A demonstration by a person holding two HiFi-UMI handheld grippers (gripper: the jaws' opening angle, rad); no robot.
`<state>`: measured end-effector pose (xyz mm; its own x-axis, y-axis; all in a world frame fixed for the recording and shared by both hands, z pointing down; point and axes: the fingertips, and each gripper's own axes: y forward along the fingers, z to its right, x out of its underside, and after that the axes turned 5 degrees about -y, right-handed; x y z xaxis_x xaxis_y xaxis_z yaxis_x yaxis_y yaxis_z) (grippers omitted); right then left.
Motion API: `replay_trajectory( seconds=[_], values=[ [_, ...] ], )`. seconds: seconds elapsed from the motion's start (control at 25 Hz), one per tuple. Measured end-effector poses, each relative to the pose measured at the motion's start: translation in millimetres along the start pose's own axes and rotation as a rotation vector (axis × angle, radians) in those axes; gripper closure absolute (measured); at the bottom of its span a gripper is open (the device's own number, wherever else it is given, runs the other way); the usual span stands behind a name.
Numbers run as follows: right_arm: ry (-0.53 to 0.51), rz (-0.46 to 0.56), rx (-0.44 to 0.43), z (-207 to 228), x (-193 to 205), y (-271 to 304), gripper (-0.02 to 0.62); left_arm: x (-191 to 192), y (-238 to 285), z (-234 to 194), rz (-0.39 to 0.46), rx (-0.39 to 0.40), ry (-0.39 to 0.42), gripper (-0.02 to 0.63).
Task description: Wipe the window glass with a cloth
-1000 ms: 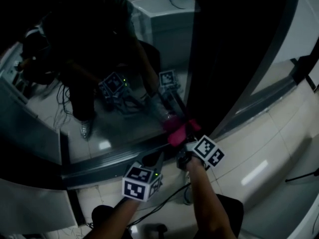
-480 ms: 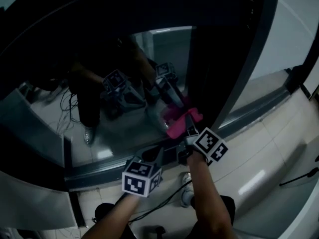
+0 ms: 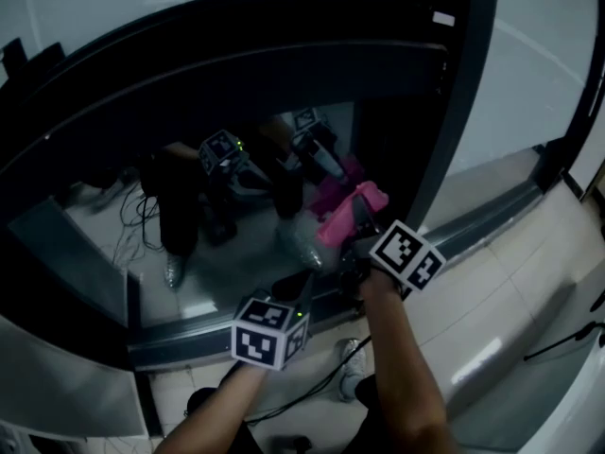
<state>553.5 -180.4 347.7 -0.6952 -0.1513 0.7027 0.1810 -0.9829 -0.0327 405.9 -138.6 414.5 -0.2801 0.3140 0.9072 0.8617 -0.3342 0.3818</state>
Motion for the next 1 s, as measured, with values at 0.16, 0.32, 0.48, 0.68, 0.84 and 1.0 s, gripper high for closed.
replay_trajectory(
  seconds=[0.16, 0.32, 0.48, 0.68, 0.84, 1.0],
  values=[
    [-0.035, 0.025, -0.03, -26.7, -29.1, 1.3, 0.522, -16.8, -6.8, 5.9, 0.019, 0.003, 0.011, 0.604],
    [-0.085, 0.045, -0.059, -52.7, -56.3, 2.4, 0.522, -30.3, -11.4, 9.1, 0.036, 0.004, 0.017, 0.604],
    [-0.142, 0.051, -0.07, -73.4, -78.8, 2.7, 0.522, -44.1, -17.2, 12.7, 0.057, 0.002, 0.024, 0.604],
    [-0.195, 0.08, -0.099, -101.4, -105.0, 3.6, 0.522, -59.8, -26.8, 13.4, 0.081, 0.0, 0.037, 0.604],
    [-0.289, 0.103, -0.115, -122.8, -124.1, 3.9, 0.522, -67.6, -33.8, 12.6, 0.098, -0.007, 0.04, 0.605],
    [-0.429, 0.113, -0.12, -143.2, -134.0, 3.0, 0.522, -70.0, -38.6, 12.7, 0.102, -0.008, 0.041, 0.604]
  ],
)
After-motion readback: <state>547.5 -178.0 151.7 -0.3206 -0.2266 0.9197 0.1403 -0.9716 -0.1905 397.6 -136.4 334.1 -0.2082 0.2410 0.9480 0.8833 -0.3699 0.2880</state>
